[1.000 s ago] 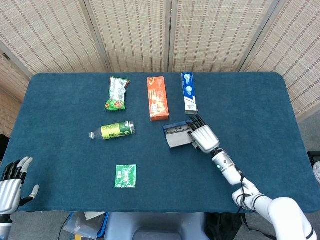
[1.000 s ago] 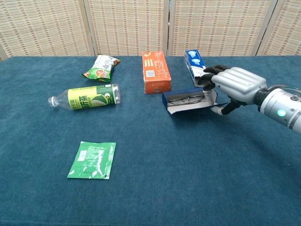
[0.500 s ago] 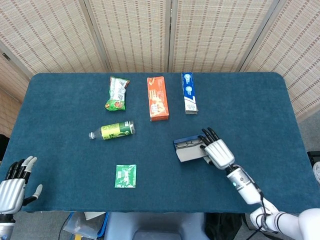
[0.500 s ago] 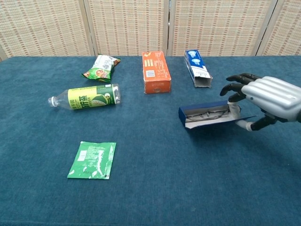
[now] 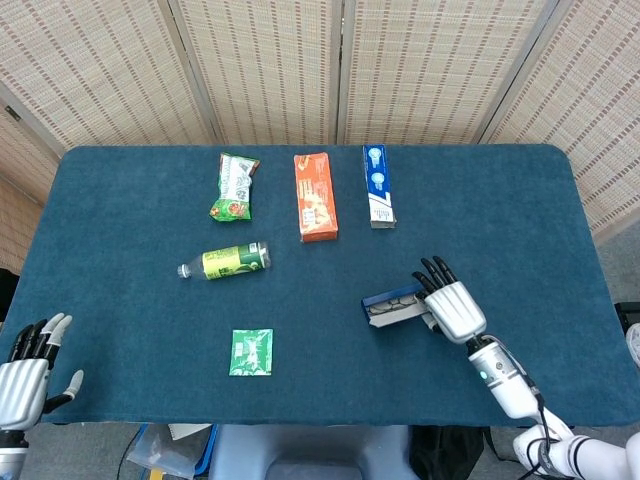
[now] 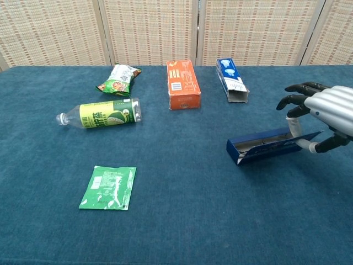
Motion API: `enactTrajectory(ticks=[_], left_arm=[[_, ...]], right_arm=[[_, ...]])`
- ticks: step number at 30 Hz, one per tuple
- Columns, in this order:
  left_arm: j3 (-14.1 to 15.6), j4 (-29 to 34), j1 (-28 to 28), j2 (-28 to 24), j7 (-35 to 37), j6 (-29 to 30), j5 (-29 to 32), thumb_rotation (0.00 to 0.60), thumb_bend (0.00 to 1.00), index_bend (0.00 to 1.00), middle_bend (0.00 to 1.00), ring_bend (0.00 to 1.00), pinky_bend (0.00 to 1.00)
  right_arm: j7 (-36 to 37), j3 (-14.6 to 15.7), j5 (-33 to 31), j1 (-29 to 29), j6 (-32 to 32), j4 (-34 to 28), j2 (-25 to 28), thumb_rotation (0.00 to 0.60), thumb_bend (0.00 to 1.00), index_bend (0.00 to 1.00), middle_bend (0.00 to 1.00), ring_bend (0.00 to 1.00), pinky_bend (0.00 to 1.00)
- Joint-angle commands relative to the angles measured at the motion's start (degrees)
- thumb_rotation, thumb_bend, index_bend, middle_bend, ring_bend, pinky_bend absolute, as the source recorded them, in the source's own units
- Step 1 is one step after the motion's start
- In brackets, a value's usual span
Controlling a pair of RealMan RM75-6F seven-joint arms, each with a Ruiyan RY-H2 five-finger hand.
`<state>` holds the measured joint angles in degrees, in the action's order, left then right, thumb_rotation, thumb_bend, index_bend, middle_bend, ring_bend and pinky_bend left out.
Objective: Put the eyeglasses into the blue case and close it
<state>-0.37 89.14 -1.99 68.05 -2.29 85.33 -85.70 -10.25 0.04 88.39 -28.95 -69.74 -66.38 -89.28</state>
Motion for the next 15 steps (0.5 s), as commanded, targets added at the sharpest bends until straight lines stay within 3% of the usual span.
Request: enactTrajectory(ticks=[1, 7, 13, 15], left_arm=[[0.0, -0.1, 0.1, -0.1, 0.2, 0.1, 0.1, 0.600, 0.36, 0.00, 0.00, 0.00, 0.00], [0.2, -0.3, 0.4, -0.2, 0.6, 0.1, 0.4, 0.600, 0.36, 0.00, 0.00, 0.00, 0.00], [0.2, -0.6, 0.5, -0.1, 1.0, 0.2, 0.4, 0.600, 0.36, 0.00, 0.00, 0.00, 0.00], [0.2, -0.7, 0.5, -0.1, 1.0, 0.0, 0.6, 0.600, 0.36, 0.00, 0.00, 0.00, 0.00]], right_arm=[[-0.1, -1.1, -0.6, -1.2, 1.5, 1.2, -1.0, 0.600, 0.39, 0.62, 0.18, 0.00, 0.00], [-1.2, -2.8, -1.8, -3.1, 4.5, 2.7, -2.2, 0.600, 0.39, 0.58, 0.11, 0.00, 0.00], [-3.2, -4.8, -4.2, -4.8, 7.7, 3.2, -3.1, 0.600, 0.34, 0.24, 0.03, 0.00, 0.00], [-4.0, -5.5, -5.1, -5.7, 9.1, 3.7, -3.6, 0.600, 0.33, 0.18, 0.01, 0.00, 0.00]])
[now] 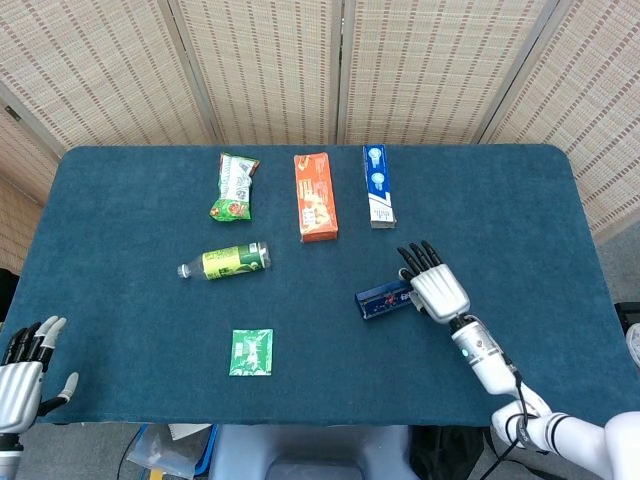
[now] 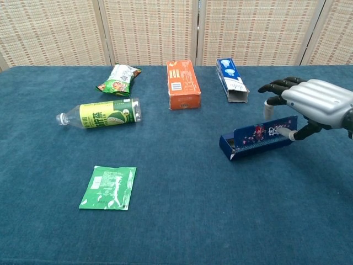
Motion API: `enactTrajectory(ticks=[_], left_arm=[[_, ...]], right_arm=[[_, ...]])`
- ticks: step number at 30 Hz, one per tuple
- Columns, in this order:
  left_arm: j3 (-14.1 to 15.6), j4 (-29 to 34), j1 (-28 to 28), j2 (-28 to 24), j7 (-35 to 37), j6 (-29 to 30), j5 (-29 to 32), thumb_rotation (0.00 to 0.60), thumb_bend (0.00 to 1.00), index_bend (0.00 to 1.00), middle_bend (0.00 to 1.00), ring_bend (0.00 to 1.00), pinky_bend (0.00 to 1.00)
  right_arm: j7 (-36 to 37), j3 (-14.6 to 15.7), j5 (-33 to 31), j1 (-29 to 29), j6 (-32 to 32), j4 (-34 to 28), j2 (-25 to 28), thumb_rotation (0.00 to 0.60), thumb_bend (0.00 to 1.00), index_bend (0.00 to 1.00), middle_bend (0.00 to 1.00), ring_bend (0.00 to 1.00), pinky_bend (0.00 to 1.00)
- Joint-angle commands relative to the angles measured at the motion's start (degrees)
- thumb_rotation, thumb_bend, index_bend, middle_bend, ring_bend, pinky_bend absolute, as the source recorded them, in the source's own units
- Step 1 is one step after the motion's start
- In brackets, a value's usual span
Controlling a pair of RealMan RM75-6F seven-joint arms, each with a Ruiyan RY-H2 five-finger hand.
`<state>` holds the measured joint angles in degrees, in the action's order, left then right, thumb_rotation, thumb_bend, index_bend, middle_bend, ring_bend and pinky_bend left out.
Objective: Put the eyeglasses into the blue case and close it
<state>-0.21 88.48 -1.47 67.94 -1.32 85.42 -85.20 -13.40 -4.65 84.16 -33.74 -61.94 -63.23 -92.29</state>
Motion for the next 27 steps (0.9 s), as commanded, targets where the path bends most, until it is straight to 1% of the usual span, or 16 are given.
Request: enactTrajectory(ticks=[1, 4, 7, 14, 19, 21, 24, 25, 27], left_arm=[[0.0, -0.1, 0.0, 0.0, 0.0, -0.1, 0.1, 0.600, 0.36, 0.00, 0.00, 0.00, 0.00], [0.0, -0.2, 0.0, 0.1, 0.1, -0.2, 0.2, 0.600, 0.36, 0.00, 0.00, 0.00, 0.00], [0.1, -0.3, 0.1, 0.1, 0.2, -0.3, 0.4, 0.600, 0.36, 0.00, 0.00, 0.00, 0.00], [0.1, -0.3, 0.2, 0.0, 0.3, -0.7, 0.7, 0.600, 0.36, 0.00, 0.00, 0.00, 0.00], [0.1, -0.5, 0.3, 0.1, 0.6, -0.7, 0.9, 0.600, 0.36, 0.00, 0.00, 0.00, 0.00], [0.1, -0.6, 0.3, 0.1, 0.7, -0.7, 0.8, 0.600, 0.36, 0.00, 0.00, 0.00, 0.00], [0.0, -0.7, 0.3, 0.1, 0.7, -0.6, 0.8, 0.600, 0.36, 0.00, 0.00, 0.00, 0.00], [0.0, -0.6, 0.3, 0.1, 0.7, -0.6, 0.8, 0.600, 0.36, 0.00, 0.00, 0.00, 0.00], [-0.1, -0.5, 0.3, -0.1, 0.7, -0.6, 0.9, 0.600, 0.36, 0.00, 0.00, 0.00, 0.00]], right_arm=[[-1.2, -1.1, -1.3, -1.3, 1.9, 0.9, -0.9, 0.600, 0.33, 0.15, 0.00, 0.00, 0.00], [-2.6, -2.2, -2.8, -2.6, 4.1, 2.3, -2.1, 0.600, 0.32, 0.09, 0.00, 0.00, 0.00], [-3.4, -3.0, -3.9, -3.9, 5.6, 3.7, -3.4, 0.600, 0.32, 0.05, 0.00, 0.00, 0.00], [-4.9, -4.1, -5.7, -6.1, 8.4, 6.4, -5.2, 0.600, 0.32, 0.04, 0.00, 0.00, 0.00], [-5.5, -4.4, -6.9, -6.6, 9.4, 7.0, -5.0, 0.600, 0.31, 0.04, 0.00, 0.00, 0.00], [-4.4, -4.5, -6.9, -6.4, 8.9, 6.8, -4.8, 0.600, 0.30, 0.04, 0.00, 0.00, 0.00], [-0.9, -4.5, -5.6, -5.6, 6.2, 5.1, -3.7, 0.600, 0.30, 0.04, 0.00, 0.00, 0.00], [-0.2, -4.3, -5.0, -5.3, 5.4, 4.2, -3.1, 0.600, 0.30, 0.06, 0.00, 0.00, 0.00], [0.3, -3.5, -4.1, -4.4, 4.3, 1.4, -0.9, 0.600, 0.30, 0.11, 0.01, 0.00, 0.00]])
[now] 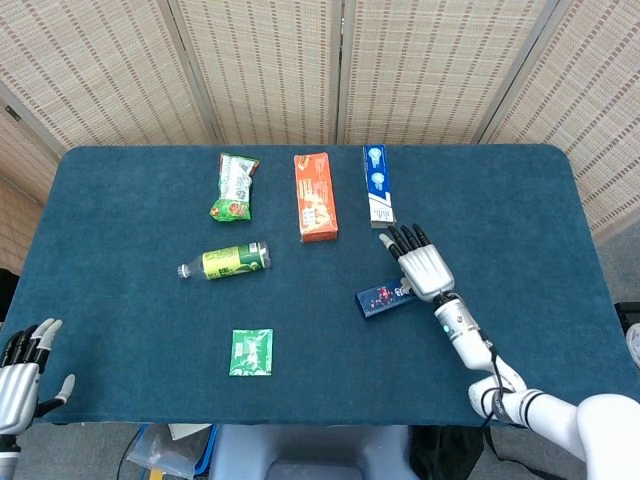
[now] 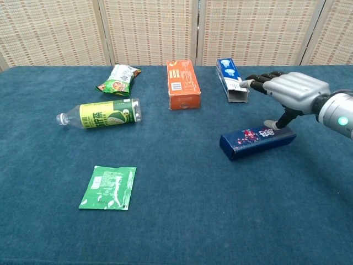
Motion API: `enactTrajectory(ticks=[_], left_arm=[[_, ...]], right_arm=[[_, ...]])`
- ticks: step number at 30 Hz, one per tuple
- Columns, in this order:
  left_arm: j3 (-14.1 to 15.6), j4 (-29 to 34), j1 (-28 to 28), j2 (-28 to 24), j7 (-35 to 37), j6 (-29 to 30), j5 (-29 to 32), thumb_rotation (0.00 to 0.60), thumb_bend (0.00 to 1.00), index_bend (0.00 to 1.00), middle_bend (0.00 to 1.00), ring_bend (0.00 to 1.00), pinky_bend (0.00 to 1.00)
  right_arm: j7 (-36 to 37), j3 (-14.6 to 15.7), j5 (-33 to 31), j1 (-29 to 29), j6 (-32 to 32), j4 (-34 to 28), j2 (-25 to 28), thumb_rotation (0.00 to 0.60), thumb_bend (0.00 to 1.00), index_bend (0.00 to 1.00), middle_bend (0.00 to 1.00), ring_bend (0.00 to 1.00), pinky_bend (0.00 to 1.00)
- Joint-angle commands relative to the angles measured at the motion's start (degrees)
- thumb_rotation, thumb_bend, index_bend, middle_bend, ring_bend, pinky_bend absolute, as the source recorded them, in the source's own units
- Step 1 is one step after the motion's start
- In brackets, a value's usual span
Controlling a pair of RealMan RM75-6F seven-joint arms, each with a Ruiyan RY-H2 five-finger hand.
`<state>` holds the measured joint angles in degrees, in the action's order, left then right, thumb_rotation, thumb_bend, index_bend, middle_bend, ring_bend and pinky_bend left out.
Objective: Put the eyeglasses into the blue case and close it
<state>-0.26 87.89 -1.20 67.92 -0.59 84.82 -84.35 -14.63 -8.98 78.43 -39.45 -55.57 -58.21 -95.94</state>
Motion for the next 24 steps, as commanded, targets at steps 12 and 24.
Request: enactTrajectory(ticks=[12, 24], left_arm=[[0.1, 1.4, -0.2, -0.4, -1.1, -0.1, -0.5, 0.600, 0.36, 0.00, 0.00, 0.00, 0.00], [0.3, 1.4, 0.6, -0.8, -0.9, 0.3, 0.2, 0.600, 0.36, 0.00, 0.00, 0.00, 0.00]], right_arm=[[-3.5, 3.7, -3.2, 1.7, 5.6, -15.9, 11.0, 0.600, 0.23, 0.20, 0.06, 0.00, 0.00], [-6.6, 2.3, -8.3, -2.5, 11.6, -9.7, 5.1, 0.600, 0.22, 0.25, 0.06, 0.00, 0.00]])
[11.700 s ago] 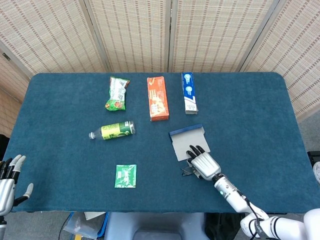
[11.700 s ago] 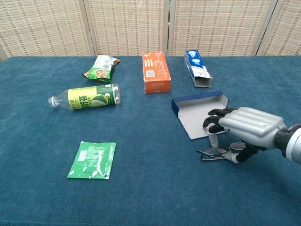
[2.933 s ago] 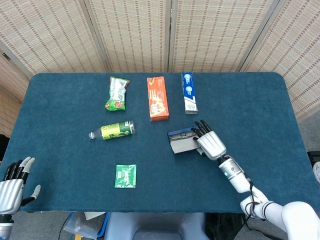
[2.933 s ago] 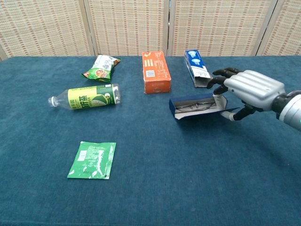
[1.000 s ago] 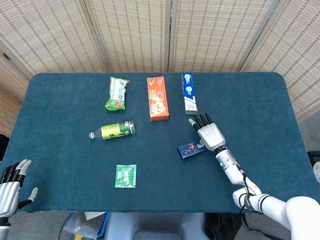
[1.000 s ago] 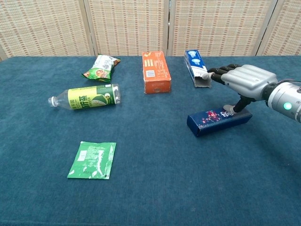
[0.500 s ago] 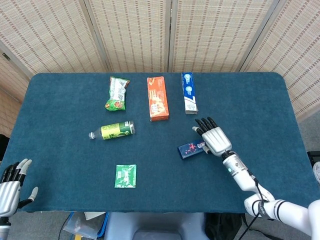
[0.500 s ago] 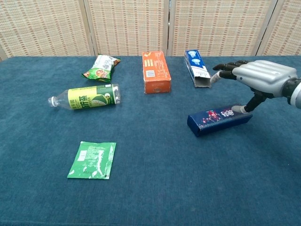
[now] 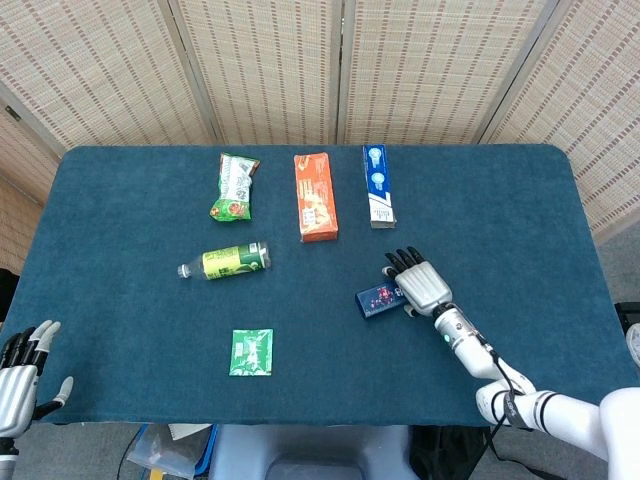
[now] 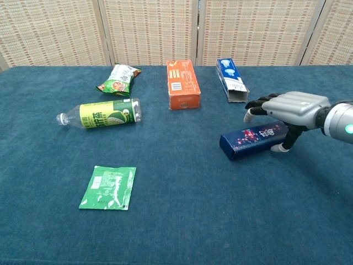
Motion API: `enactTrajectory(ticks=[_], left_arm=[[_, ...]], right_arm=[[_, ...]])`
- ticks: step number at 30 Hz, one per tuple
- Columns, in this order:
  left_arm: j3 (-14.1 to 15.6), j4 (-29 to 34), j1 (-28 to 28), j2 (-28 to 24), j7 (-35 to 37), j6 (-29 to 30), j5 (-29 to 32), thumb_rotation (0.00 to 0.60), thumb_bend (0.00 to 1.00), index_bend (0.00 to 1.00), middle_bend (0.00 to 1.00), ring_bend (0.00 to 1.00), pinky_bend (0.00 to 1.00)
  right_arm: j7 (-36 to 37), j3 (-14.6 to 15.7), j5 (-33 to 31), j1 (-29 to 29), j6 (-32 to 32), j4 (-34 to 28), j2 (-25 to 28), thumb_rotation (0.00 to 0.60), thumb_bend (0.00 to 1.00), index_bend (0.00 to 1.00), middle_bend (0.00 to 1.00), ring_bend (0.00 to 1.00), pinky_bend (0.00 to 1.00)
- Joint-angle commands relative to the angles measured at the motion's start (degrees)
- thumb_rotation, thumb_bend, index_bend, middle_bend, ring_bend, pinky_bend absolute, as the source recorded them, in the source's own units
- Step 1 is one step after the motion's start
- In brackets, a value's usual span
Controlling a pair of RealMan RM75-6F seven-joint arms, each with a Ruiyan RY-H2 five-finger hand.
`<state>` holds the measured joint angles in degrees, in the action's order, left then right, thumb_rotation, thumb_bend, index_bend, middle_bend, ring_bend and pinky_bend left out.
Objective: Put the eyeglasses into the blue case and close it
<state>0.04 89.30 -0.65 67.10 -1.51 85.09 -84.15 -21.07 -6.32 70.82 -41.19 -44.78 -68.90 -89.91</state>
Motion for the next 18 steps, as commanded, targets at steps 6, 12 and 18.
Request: enactTrajectory(ticks=[6, 12, 18], left_arm=[[-0.1, -0.4, 0.1, 0.2, 0.3, 0.0, 0.0, 0.600, 0.36, 0.00, 0.00, 0.00, 0.00], [-0.2, -0.7, -0.1, 0.5, 0.2, -0.2, 0.0, 0.600, 0.36, 0.00, 0.00, 0.00, 0.00], [-0.4, -0.6, -0.5, 0.6, 0.0, -0.6, -0.1, 0.600, 0.36, 0.00, 0.00, 0.00, 0.00]], right_arm=[[1.6, -0.6, 0.1, -1.3, -0.1, 3.3, -2.8, 0.600, 0.27, 0.56, 0.15, 0.00, 0.00], [3.0, -0.3, 0.5, -1.3, -0.2, 3.2, -2.5, 0.600, 0.25, 0.52, 0.13, 0.00, 0.00], [3.3, -0.3, 0.6, -0.8, -1.3, 0.2, -0.6, 0.600, 0.14, 0.01, 0.01, 0.00, 0.00]])
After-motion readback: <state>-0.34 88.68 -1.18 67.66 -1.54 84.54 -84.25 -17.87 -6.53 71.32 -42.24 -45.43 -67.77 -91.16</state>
